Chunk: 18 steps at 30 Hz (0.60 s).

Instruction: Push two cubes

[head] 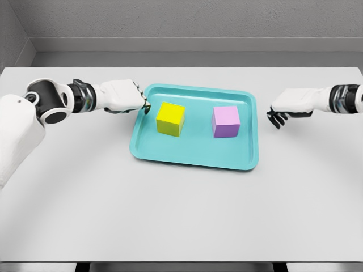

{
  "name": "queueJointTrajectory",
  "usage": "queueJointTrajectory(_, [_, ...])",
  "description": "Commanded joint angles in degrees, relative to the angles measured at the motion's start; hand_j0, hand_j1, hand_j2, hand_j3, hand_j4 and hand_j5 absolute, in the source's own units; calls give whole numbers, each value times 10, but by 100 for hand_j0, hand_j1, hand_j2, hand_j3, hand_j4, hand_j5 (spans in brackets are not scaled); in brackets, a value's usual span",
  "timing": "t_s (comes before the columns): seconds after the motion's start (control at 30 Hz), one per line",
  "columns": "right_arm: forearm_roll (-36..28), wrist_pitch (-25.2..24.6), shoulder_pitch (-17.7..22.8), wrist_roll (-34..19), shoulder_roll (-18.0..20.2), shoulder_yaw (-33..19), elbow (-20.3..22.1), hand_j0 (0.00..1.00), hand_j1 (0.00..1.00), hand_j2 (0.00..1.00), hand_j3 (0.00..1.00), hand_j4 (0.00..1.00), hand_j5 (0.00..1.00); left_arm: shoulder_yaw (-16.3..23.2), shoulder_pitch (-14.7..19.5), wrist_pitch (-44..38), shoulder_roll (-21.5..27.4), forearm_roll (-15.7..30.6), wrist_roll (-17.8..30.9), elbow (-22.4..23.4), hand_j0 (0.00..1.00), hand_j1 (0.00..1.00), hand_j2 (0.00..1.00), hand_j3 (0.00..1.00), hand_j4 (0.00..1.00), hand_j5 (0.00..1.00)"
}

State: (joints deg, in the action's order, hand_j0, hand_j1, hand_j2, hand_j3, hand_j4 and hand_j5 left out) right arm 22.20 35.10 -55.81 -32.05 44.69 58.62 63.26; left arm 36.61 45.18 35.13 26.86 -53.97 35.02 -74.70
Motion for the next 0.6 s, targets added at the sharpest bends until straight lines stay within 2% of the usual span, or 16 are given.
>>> queueJointTrajectory(0.0, [0, -1, 0, -20, -15, 8, -1, 15, 15, 15, 15, 15, 15, -1, 0, -1, -1, 1, 0, 1, 63, 63, 63, 63, 63, 63])
queueJointTrajectory(0.13, [7, -1, -14, -29, -36, 20, -1, 15, 15, 15, 15, 15, 15, -1, 0, -1, -2, 1, 0, 4, 63, 63, 63, 63, 63, 63])
queueJointTrajectory(0.2, [7, -1, -30, -29, -51, 47, -2, 15, 15, 15, 15, 15, 15, -1, 0, -1, -5, 1, 0, 5, 63, 63, 63, 63, 63, 63])
queueJointTrajectory(0.57, [8, -1, -38, -29, -65, 61, -6, 15, 15, 15, 15, 15, 15, 1, -4, -1, -14, 1, 0, 13, 63, 63, 63, 63, 63, 63])
